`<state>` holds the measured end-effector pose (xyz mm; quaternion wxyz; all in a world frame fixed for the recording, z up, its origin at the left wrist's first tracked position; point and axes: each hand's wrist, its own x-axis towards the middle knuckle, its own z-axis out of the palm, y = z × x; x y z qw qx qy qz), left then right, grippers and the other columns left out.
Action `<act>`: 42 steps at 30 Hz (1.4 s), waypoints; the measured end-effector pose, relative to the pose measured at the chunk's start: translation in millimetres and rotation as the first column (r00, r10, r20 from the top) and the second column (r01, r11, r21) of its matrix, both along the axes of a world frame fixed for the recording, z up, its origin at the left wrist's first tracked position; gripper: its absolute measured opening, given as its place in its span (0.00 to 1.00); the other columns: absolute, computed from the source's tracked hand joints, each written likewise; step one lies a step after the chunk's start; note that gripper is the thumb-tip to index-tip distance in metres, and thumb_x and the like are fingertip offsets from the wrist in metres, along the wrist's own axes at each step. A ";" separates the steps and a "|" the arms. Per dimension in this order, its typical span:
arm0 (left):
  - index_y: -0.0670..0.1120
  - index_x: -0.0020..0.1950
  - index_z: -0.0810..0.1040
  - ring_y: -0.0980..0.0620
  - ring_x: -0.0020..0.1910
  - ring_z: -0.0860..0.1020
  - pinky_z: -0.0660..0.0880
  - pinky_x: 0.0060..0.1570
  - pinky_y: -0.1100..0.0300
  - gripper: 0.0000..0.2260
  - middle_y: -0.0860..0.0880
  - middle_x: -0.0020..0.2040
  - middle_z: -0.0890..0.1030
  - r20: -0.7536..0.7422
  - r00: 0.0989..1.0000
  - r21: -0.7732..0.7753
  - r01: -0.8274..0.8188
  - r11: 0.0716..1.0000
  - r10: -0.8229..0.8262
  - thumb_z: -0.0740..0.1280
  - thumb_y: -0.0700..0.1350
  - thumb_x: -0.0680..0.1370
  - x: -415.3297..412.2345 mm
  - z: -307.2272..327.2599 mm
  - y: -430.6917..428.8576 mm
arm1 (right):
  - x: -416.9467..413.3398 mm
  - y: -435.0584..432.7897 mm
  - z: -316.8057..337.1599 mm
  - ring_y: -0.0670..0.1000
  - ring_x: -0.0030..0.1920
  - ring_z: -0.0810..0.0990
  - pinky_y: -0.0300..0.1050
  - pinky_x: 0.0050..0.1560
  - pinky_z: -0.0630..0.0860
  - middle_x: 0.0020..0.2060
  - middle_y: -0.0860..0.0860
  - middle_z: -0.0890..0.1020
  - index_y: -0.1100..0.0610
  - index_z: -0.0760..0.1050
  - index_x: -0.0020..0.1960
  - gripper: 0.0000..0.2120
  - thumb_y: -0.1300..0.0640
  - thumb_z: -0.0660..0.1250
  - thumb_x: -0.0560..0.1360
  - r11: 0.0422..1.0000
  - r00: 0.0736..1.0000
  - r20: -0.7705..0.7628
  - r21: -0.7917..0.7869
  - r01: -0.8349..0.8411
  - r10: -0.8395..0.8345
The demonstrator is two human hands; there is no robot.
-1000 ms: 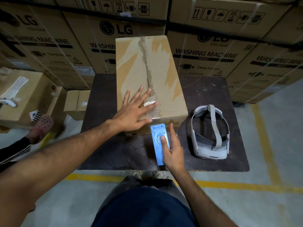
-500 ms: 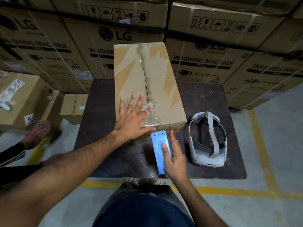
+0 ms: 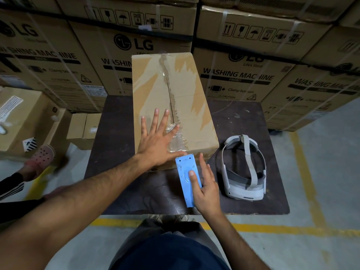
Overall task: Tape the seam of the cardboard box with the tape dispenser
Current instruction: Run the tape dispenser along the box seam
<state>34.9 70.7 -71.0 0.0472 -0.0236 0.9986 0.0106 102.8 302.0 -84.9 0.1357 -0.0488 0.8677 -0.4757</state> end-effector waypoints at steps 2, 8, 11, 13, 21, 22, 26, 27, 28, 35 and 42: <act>0.59 0.85 0.44 0.37 0.78 0.25 0.37 0.74 0.26 0.51 0.43 0.81 0.26 0.009 1.000 -0.031 0.008 0.999 -0.008 0.38 0.85 0.68 -0.1 -4.4 -0.4 | -1.7 0.9 1.3 0.48 0.85 0.57 0.44 0.77 0.62 0.80 0.36 0.66 0.29 0.54 0.82 0.29 0.32 0.59 0.83 1.000 1.000 -0.009 0.001 -0.006 0.006; 0.59 0.84 0.40 0.37 0.78 0.24 0.37 0.74 0.26 0.54 0.42 0.80 0.25 0.055 0.998 -0.046 0.016 0.999 -0.014 0.27 0.83 0.63 0.7 -4.2 0.0 | -1.5 -0.8 -2.2 0.49 0.84 0.61 0.61 0.78 0.69 0.80 0.34 0.66 0.25 0.53 0.81 0.30 0.29 0.58 0.81 1.000 1.000 -0.005 -0.014 0.012 -0.013; 0.59 0.84 0.41 0.37 0.78 0.24 0.37 0.74 0.26 0.53 0.42 0.80 0.25 0.056 0.998 -0.047 0.017 0.999 -0.014 0.27 0.83 0.63 2.3 -3.4 1.3 | -0.5 -2.7 -2.4 0.48 0.83 0.62 0.61 0.78 0.69 0.79 0.33 0.68 0.25 0.54 0.80 0.31 0.28 0.58 0.79 0.999 0.999 0.005 -0.033 0.038 -0.038; 0.59 0.84 0.42 0.37 0.78 0.24 0.37 0.74 0.26 0.49 0.42 0.81 0.25 0.048 0.999 -0.067 0.012 0.998 -0.009 0.38 0.83 0.68 3.5 -6.9 1.7 | -0.3 -2.6 -2.3 0.49 0.82 0.64 0.61 0.77 0.70 0.78 0.31 0.68 0.25 0.56 0.80 0.31 0.28 0.59 0.79 0.998 0.999 0.002 -0.047 0.041 -0.040; 0.60 0.84 0.42 0.38 0.78 0.23 0.36 0.75 0.28 0.46 0.43 0.81 0.25 0.061 0.998 -0.071 0.027 0.997 -0.023 0.55 0.79 0.73 13.0 -6.9 -2.8 | -1.3 0.5 0.2 0.51 0.80 0.68 0.61 0.73 0.75 0.74 0.22 0.65 0.21 0.57 0.77 0.32 0.25 0.63 0.75 0.994 0.998 0.021 -0.090 0.059 -0.057; 0.61 0.84 0.42 0.39 0.77 0.22 0.36 0.75 0.28 0.47 0.44 0.81 0.25 0.067 0.998 -0.059 0.019 0.998 -0.015 0.55 0.79 0.72 14.1 -6.7 -4.1 | -1.8 0.9 -0.2 0.52 0.80 0.69 0.61 0.72 0.76 0.74 0.24 0.66 0.21 0.57 0.77 0.32 0.24 0.63 0.75 0.994 0.998 0.022 -0.090 0.063 -0.061; 0.63 0.84 0.42 0.39 0.77 0.22 0.36 0.75 0.28 0.48 0.45 0.81 0.26 0.065 0.998 -0.024 -0.006 1.000 0.008 0.57 0.80 0.71 16.6 -7.3 -8.7 | -2.4 2.6 9.4 0.52 0.82 0.65 0.57 0.75 0.73 0.74 0.27 0.70 0.20 0.56 0.76 0.30 0.28 0.64 0.78 0.998 0.998 -0.044 -0.058 0.031 -0.033; 0.63 0.84 0.42 0.39 0.77 0.22 0.36 0.75 0.28 0.49 0.45 0.81 0.26 0.063 0.998 -0.027 -0.006 1.000 0.008 0.58 0.80 0.70 16.9 -7.9 -9.5 | -2.2 2.5 14.5 0.51 0.83 0.61 0.54 0.77 0.71 0.72 0.23 0.68 0.20 0.56 0.76 0.30 0.31 0.65 0.79 0.999 0.996 -0.082 -0.035 0.012 -0.015; 0.62 0.84 0.42 0.39 0.77 0.23 0.36 0.75 0.28 0.50 0.46 0.81 0.26 0.067 0.998 -0.037 -0.008 0.999 0.010 0.58 0.81 0.70 16.7 -8.6 -9.9 | -2.2 1.6 19.5 0.51 0.85 0.57 0.53 0.78 0.69 0.70 0.17 0.66 0.22 0.57 0.77 0.30 0.33 0.66 0.79 1.000 0.992 -0.122 -0.010 -0.005 0.004; 0.59 0.84 0.36 0.39 0.77 0.21 0.35 0.74 0.28 0.56 0.45 0.80 0.24 0.126 0.985 -0.036 -0.115 0.993 0.118 0.50 0.84 0.64 13.7 -6.3 -4.1 | -11.5 -21.8 56.3 0.56 0.67 0.65 0.74 0.68 0.75 0.54 0.56 0.89 0.54 0.73 0.79 0.31 0.54 0.77 0.78 0.992 0.878 -0.471 0.044 0.121 -0.087; 0.53 0.83 0.33 0.42 0.76 0.21 0.32 0.74 0.29 0.64 0.47 0.80 0.23 0.162 0.984 0.021 -0.080 0.997 0.076 0.59 0.85 0.61 16.4 -0.5 -8.2 | -38.9 -43.3 71.4 0.59 0.65 0.60 0.74 0.63 0.79 0.39 0.56 0.89 0.56 0.72 0.79 0.32 0.54 0.77 0.78 0.973 0.780 -0.625 0.151 0.174 -0.043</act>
